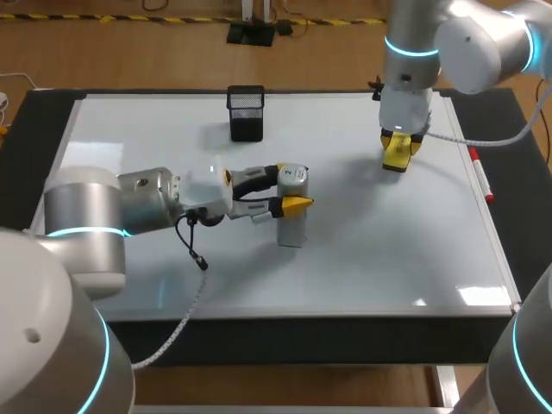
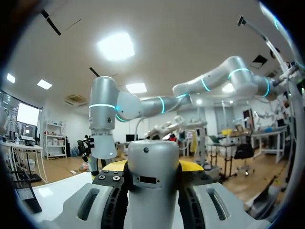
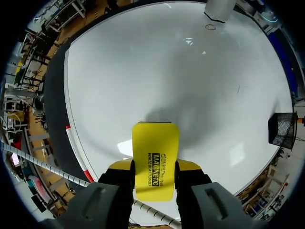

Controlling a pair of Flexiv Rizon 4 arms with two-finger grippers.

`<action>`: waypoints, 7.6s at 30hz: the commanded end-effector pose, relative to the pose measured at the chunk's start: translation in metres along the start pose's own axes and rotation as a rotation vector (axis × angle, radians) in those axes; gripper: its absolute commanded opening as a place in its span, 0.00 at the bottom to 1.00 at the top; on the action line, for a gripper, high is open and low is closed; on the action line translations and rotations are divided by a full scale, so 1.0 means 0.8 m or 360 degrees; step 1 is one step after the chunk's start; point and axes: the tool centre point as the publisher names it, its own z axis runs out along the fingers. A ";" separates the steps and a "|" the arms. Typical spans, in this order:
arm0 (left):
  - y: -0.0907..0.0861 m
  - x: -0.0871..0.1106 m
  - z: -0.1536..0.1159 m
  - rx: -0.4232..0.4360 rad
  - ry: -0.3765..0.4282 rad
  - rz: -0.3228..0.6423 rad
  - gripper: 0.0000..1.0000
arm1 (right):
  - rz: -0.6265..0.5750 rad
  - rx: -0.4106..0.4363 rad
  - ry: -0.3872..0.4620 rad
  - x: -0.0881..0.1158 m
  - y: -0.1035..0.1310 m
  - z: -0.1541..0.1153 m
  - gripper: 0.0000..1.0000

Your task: Pick up the inspection probe, press it on each red-marked spot on the whiteboard one by one, put down the probe, pick up the eraser, and wipe off all the red marks.

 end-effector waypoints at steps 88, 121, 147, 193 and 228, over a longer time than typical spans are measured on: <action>-0.029 -0.054 -0.094 -0.0161 -0.0224 0.0088 0.00 | -0.0002 0.0001 0.0007 0.000 -0.001 -0.001 0.00; -0.061 -0.083 -0.254 -0.0133 -0.0714 0.0190 0.00 | -0.0002 0.0001 0.0007 0.000 -0.001 -0.001 0.00; -0.061 -0.083 -0.254 -0.0133 -0.0714 0.0190 0.00 | -0.0319 0.0007 -0.0053 -0.063 0.115 -0.011 0.00; -0.061 -0.083 -0.254 -0.0133 -0.0714 0.0190 0.00 | -0.0780 -0.0045 -0.0164 -0.195 0.369 -0.004 0.00; -0.061 -0.083 -0.254 -0.0133 -0.0714 0.0190 0.00 | -0.0679 0.0013 -0.0144 -0.160 0.337 0.017 0.00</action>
